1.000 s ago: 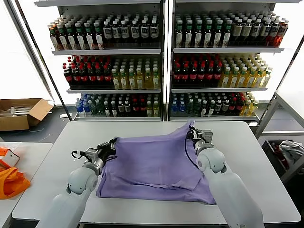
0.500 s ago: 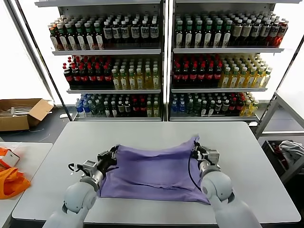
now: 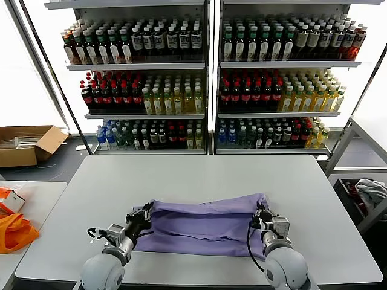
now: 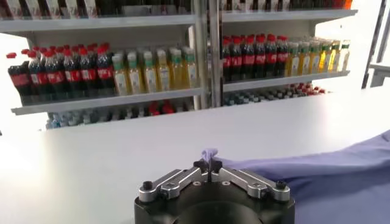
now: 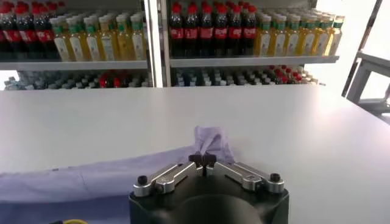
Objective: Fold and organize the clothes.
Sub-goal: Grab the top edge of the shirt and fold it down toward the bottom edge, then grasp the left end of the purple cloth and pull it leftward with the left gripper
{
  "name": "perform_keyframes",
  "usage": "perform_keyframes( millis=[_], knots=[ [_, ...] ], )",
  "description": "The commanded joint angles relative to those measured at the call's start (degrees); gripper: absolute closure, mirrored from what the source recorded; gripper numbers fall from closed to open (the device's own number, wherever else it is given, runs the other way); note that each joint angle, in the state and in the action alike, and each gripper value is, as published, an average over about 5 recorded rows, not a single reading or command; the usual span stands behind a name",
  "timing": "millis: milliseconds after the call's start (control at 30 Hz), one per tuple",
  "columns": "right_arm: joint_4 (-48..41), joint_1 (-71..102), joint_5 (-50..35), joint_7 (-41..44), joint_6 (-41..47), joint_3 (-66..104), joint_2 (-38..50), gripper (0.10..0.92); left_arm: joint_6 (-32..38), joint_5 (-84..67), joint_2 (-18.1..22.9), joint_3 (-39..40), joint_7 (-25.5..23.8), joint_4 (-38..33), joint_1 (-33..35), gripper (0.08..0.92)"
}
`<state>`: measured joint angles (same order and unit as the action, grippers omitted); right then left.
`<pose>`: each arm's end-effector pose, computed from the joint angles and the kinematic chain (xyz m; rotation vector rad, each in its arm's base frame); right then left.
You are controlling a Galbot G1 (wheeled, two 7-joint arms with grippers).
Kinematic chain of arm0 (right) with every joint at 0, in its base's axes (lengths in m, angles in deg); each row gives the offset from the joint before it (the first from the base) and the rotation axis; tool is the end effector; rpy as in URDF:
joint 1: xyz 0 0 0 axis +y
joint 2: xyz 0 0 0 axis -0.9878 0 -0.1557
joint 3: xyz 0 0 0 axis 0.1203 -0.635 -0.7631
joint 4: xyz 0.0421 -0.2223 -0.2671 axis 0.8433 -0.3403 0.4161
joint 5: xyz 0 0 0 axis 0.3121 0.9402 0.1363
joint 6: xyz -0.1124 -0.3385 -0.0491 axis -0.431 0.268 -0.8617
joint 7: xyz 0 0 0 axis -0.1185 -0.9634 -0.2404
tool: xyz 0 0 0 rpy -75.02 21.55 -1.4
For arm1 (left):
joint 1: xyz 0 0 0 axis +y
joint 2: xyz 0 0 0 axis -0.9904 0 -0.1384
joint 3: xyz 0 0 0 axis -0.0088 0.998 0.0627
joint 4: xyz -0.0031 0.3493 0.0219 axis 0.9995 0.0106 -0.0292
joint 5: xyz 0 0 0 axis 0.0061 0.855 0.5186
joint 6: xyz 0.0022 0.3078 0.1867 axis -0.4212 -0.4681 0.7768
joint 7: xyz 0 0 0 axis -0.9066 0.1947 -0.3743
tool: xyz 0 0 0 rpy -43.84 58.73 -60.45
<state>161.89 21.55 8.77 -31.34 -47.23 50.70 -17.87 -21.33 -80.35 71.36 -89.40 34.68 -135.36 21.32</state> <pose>0.2659 -0.0060 -0.2847 -0.0762 -2.6815 0.0349 0.2716 0.0347 -0.3171 -0.3632 -2.7792 -0.1120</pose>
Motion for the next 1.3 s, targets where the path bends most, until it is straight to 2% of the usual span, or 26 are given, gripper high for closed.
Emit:
perform_keyframes(
  millis=[33, 233, 333, 667, 1033, 1200, 1300],
  knots=[
    [1.9, 3.9, 1.2, -0.4, 0.0, 0.5, 0.1, 0.917, 0.0, 1.9, 0.4, -0.3, -0.4, -1.7, 4.2, 0.916],
    [1.2, 4.0, 3.4, -0.2, -0.2, -0.2, -0.3, 0.917, -0.1, 4.4, 0.8, -0.3, -0.7, -2.2, 4.9, 0.916],
    [1.4, 4.3, 4.6, 0.2, -0.1, -0.7, -0.5, 0.882, -0.1, 5.6, 1.0, -0.4, -0.8, -2.6, 5.1, 0.892],
    [3.4, 6.9, 13.0, 1.3, -1.3, -0.7, -0.8, 0.602, -0.5, 8.4, 1.5, -1.3, -0.2, -4.6, 5.5, 0.619],
    [10.0, 10.4, 10.5, 1.2, -0.6, 6.3, 2.2, 0.281, -2.0, 10.0, 3.7, -2.0, 1.4, -10.5, 8.7, 0.299],
    [13.6, 10.9, 10.3, 1.2, -0.3, 8.6, 2.4, 0.207, -1.4, 10.0, 6.0, -3.8, 3.2, -9.8, 10.1, 0.191],
    [14.1, 11.1, 10.0, 1.1, -0.4, 9.2, 2.4, 0.203, -1.2, 9.4, 7.6, -4.5, 3.9, -8.9, 10.4, 0.179]
  ],
)
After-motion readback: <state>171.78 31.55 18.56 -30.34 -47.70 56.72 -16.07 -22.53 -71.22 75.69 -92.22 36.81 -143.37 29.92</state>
